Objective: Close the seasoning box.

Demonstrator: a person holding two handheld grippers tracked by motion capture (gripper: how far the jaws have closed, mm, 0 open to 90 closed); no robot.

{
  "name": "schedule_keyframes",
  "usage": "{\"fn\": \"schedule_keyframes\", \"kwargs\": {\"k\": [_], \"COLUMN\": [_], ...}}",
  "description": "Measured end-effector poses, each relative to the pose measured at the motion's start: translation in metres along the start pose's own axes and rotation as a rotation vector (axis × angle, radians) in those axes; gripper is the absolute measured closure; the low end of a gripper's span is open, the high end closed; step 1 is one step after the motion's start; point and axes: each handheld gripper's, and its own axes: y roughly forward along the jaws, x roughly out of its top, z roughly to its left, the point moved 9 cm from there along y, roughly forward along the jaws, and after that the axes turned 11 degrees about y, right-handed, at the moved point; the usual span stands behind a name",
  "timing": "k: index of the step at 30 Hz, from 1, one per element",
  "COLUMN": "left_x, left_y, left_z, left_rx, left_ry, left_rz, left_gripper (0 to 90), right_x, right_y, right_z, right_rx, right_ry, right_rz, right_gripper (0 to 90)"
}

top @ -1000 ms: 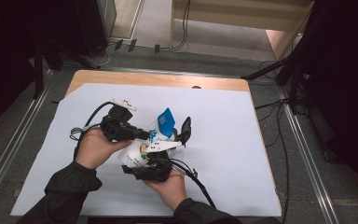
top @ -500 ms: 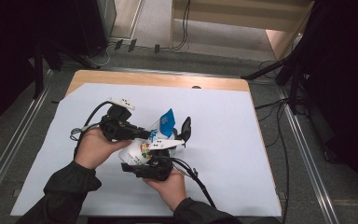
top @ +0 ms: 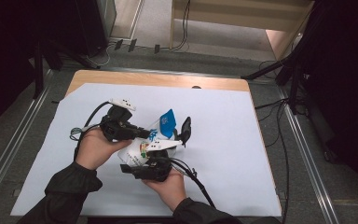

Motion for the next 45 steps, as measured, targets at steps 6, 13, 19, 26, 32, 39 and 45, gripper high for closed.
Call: {"fn": "schedule_keyframes", "kwargs": {"k": [6, 13, 19, 26, 32, 39, 45], "left_x": [0.0008, 0.0013, 0.0020, 0.0023, 0.0026, 0.0029, 0.0028], "left_y": [0.0008, 0.0010, 0.0010, 0.0021, 0.0028, 0.0026, 0.0034], "left_z": [0.0019, 0.0019, 0.0018, 0.0023, 0.0023, 0.0024, 0.0026], "left_rx": [0.005, 0.005, 0.008, 0.006, 0.011, 0.016, 0.018], "left_ry": [0.001, 0.002, 0.003, 0.002, 0.006, 0.009, 0.011], "left_rz": [-0.018, -0.021, -0.027, -0.029, -0.028, -0.027, -0.026], "left_gripper": [90.0, 90.0, 90.0, 90.0, 90.0, 90.0, 90.0], "right_x": [0.0021, 0.0023, 0.0034, 0.0036, 0.0034, 0.0040, 0.0031], "right_y": [-0.0006, -0.0003, -0.0011, -0.0006, -0.0008, -0.0007, 0.0007], "right_z": [-0.0021, -0.0019, -0.0015, -0.0022, -0.0024, -0.0028, -0.0027], "right_rx": [-0.015, -0.018, -0.014, -0.013, -0.009, -0.011, -0.013], "right_ry": [-0.004, -0.004, 0.002, 0.003, 0.015, 0.003, -0.002], "right_rz": [-0.001, -0.001, -0.006, -0.005, 0.001, 0.005, 0.014], "right_gripper": [58.9, 60.6, 60.8, 60.7, 60.8, 59.9, 57.2]}}
